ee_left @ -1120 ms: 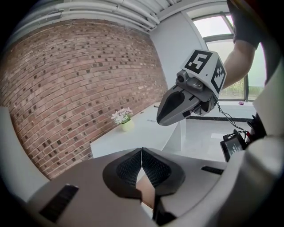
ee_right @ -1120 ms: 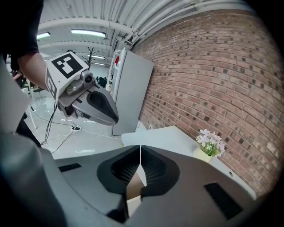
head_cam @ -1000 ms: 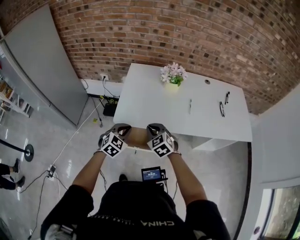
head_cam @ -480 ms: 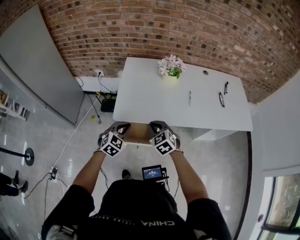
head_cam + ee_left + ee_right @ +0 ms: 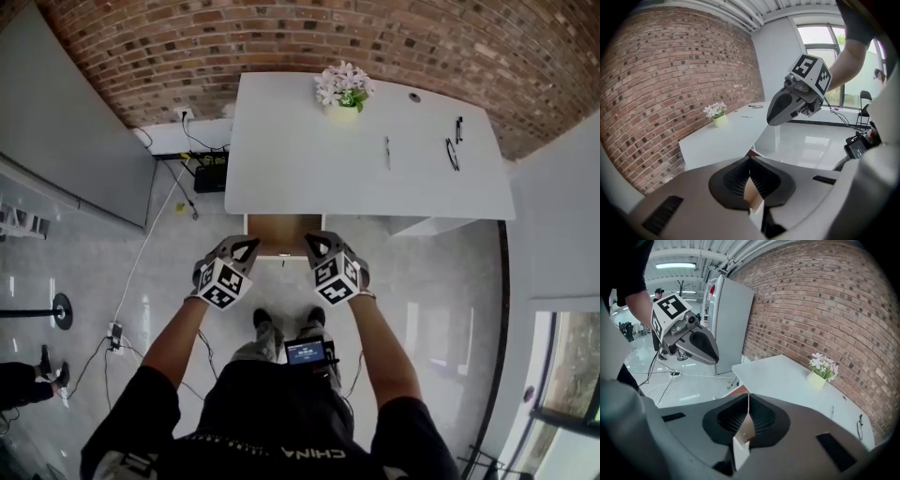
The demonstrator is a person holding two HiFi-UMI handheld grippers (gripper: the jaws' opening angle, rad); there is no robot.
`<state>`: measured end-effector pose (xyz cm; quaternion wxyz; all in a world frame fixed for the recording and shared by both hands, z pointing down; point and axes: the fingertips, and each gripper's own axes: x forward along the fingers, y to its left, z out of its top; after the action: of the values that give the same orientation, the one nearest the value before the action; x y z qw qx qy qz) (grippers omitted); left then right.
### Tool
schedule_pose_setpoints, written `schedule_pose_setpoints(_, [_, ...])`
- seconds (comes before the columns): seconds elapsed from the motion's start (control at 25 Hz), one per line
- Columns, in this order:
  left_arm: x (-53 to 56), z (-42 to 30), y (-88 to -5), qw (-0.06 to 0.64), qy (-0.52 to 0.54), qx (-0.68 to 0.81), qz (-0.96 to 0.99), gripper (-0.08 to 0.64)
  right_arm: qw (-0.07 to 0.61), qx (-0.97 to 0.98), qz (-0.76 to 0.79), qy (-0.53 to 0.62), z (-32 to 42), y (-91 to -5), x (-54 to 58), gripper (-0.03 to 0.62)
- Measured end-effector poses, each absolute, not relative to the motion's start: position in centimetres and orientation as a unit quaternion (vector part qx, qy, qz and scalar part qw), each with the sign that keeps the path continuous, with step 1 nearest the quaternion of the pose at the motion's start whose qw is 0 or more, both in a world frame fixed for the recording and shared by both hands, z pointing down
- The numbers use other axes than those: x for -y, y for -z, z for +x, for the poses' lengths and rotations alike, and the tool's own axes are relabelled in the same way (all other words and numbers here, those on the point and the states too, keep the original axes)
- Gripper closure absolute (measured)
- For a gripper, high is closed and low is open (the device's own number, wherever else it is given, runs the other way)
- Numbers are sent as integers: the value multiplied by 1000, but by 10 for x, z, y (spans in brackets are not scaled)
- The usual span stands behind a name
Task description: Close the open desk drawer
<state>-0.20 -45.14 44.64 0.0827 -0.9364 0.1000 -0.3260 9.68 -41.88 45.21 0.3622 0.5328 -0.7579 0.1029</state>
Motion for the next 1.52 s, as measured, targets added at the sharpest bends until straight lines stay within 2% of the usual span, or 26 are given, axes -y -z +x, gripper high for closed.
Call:
schedule_pose_setpoints(0.28, [432, -2, -514, 46, 360, -97, -927, 548, 358, 779, 494, -144, 84, -520, 396, 575])
schedule_pose_setpoints(0.72, [406, -8, -668, 43, 368, -56, -927, 548, 353, 782, 487, -166, 61, -674, 372, 575])
schedule_pose_setpoints(0.84, [403, -10, -722, 60, 370, -58, -925, 548, 346, 790, 480, -159, 52, -727, 370, 575])
schedule_pose_setpoints(1.0, [410, 1, -792, 117, 360, -55, -924, 548, 331, 803, 482, -122, 47, -791, 382, 575])
schedule_pose_setpoints(1.12, [413, 12, -832, 129, 335, -55, -932, 548, 321, 809, 483, -93, 46, -832, 391, 575])
schedule_pose_setpoints(1.52, [438, 28, -886, 173, 273, -105, -940, 548, 288, 816, 500, 18, 59, -879, 414, 575])
